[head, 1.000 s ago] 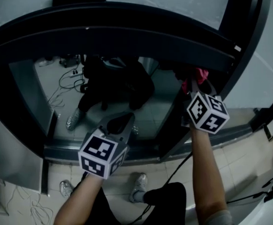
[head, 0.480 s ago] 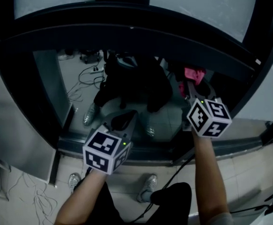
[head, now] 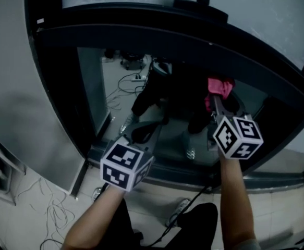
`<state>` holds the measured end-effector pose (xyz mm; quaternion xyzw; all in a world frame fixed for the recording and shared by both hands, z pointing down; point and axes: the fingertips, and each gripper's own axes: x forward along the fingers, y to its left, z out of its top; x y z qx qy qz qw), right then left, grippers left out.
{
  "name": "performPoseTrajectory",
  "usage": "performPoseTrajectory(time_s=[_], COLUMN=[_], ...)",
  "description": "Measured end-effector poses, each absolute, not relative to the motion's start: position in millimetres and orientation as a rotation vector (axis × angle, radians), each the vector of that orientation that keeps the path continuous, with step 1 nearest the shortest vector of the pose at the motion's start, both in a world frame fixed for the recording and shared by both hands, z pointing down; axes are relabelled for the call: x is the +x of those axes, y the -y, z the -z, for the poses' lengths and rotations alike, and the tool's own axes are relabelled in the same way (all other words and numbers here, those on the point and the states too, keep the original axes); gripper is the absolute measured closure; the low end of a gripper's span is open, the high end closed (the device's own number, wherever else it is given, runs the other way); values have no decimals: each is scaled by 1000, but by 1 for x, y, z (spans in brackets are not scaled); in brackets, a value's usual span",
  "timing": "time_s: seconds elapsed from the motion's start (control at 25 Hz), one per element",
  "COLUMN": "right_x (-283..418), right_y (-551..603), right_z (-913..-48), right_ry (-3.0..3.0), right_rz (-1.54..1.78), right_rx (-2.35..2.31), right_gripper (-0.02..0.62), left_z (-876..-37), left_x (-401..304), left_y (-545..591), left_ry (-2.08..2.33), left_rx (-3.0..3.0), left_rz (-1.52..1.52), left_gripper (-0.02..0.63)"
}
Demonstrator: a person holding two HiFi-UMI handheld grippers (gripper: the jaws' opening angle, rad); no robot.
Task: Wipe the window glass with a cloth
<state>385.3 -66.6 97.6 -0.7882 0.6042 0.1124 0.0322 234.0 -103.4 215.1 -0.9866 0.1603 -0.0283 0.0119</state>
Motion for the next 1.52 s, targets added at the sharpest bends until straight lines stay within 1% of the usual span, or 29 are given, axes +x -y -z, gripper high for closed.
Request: performPoseTrajectory(time_s=[0.8,1.24,1.52], right_x=[222,123,79], right_y=[207,288,336], right_z=[-89,-71,-67], right_ry=[-2178,-2323,-2390], right_rz=[-324,-386,-417], right_rx=[-2112,-2036,-2010], right_gripper=[491,491,491], left_z=[-214,-217,-222], left_x=[90,0,-43], left_y=[184,215,229], left_ry=[-864,-1058,-1153], left_rx=[-3004,-2974,-2948], left_rz=[87,70,73], left_gripper=[601,601,601])
